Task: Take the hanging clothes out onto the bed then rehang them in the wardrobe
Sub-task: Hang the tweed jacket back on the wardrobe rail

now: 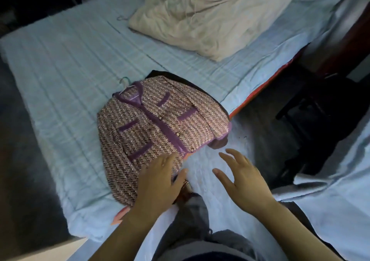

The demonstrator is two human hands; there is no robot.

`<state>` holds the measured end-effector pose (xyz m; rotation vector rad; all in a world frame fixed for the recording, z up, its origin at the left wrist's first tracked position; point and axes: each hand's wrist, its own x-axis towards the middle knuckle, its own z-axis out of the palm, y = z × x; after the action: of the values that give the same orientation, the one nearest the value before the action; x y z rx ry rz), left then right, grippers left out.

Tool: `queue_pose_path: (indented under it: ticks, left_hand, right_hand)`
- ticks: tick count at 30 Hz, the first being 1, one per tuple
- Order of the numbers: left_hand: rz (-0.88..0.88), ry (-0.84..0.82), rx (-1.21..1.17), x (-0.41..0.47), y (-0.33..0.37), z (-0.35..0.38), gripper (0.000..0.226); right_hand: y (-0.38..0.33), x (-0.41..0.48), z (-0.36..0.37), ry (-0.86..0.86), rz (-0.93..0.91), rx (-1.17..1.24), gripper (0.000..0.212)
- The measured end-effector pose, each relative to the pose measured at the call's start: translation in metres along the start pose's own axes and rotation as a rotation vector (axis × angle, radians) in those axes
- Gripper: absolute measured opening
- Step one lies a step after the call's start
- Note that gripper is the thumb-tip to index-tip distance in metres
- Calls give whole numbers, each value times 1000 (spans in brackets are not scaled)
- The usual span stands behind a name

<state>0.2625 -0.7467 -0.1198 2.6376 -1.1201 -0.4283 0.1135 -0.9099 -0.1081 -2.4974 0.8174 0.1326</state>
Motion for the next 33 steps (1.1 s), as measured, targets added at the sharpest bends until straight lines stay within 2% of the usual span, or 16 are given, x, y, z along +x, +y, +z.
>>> queue_pose_path:
  ticks: [4, 7, 13, 16, 21, 26, 27, 29, 33]
  left_hand:
    - [-19, -25, -11, 87, -11, -9, 75]
    - [28, 7, 18, 159, -10, -31, 69]
    - [-10, 48, 50, 267, -27, -74, 65]
    - [-124, 44, 35, 292, -54, -84, 68]
    - [-356, 74, 33, 314, -99, -99, 69]
    - [-574, 130, 8, 352, -139, -108, 63]
    - [-591, 137, -2, 364, -147, -107, 60]
    - [-625, 137, -38, 386, -163, -101, 59]
    - [-708, 0, -30, 421, -210, -80, 61]
  right_hand:
    - [-7, 90, -21, -6, -36, -7, 68]
    - [-14, 151, -46, 21, -64, 13, 61]
    - [-37, 269, -77, 2, -178, -27, 65]
    - [-49, 325, -78, -65, -248, -17, 68]
    - [-78, 441, -67, -238, -500, -53, 52]
    - [-119, 548, -51, -371, -655, -50, 68]
    - [-124, 568, -44, -396, -675, -59, 68]
    - [-130, 604, -24, -462, -686, -102, 55]
    - [-142, 662, 25, -589, -649, -205, 46]
